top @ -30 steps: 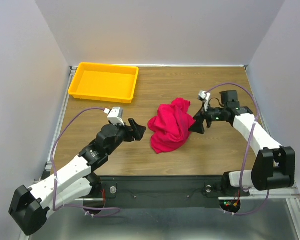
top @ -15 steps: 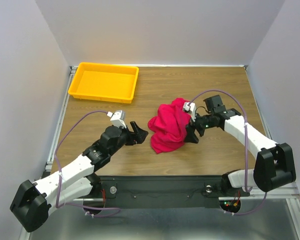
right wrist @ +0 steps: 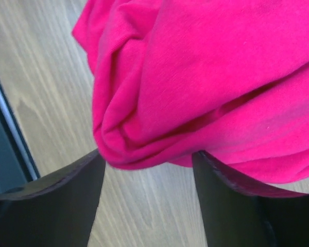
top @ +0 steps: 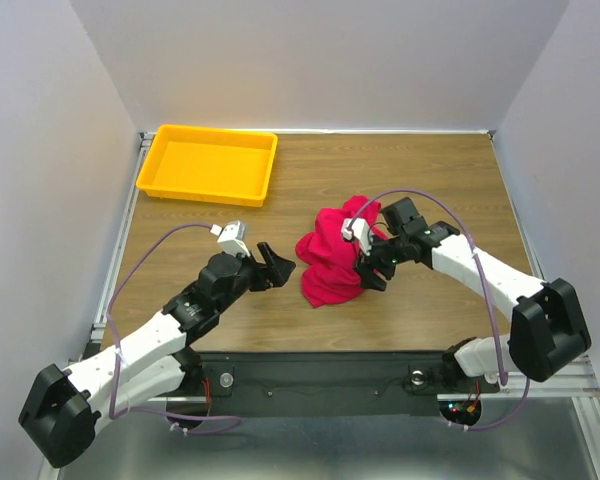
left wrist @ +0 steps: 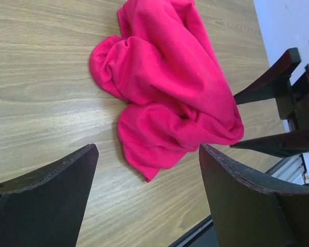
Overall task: Fold and stack the t-shirts
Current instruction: Move the tshirt to the center of the board
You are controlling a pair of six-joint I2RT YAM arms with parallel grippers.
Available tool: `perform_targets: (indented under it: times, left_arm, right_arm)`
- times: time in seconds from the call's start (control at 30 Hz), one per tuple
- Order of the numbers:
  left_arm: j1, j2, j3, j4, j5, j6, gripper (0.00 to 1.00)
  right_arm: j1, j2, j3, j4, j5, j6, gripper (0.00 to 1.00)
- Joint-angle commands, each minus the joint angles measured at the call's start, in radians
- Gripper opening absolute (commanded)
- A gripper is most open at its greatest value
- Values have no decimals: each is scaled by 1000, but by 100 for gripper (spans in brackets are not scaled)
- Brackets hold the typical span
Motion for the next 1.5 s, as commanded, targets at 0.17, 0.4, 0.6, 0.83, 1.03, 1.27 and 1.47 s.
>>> perform_targets:
  times: [0.17,0.4,0.6,0.83,1.03,1.27,1.47]
  left_arm:
    - [-1,-55,7,-19,-44,-8,91]
    - [-1,-107,6,-46,-68,-3,91]
    - [-1,-105,4,-31,-73,-3,91]
    - [1,-88,27,-22,-82,28,91]
    - [1,-67,52,-11,-98,60,91]
    - [2,-27,70,0,-91,81,91]
    - [4,-1,65,21,-82,84,91]
  right_arm:
    - [44,73,134,86,91,155,1]
    - [-145,-15,315,108,-11,440,1]
    - [-331,-10,291,188,255,713,1]
    - [-590,57,145,268,385,828,8]
    - [-714,145,148,293,322,714,43]
    - [-714,-53,162,268,128,323,100]
    - [-637,-61,193,48,-287,186,100]
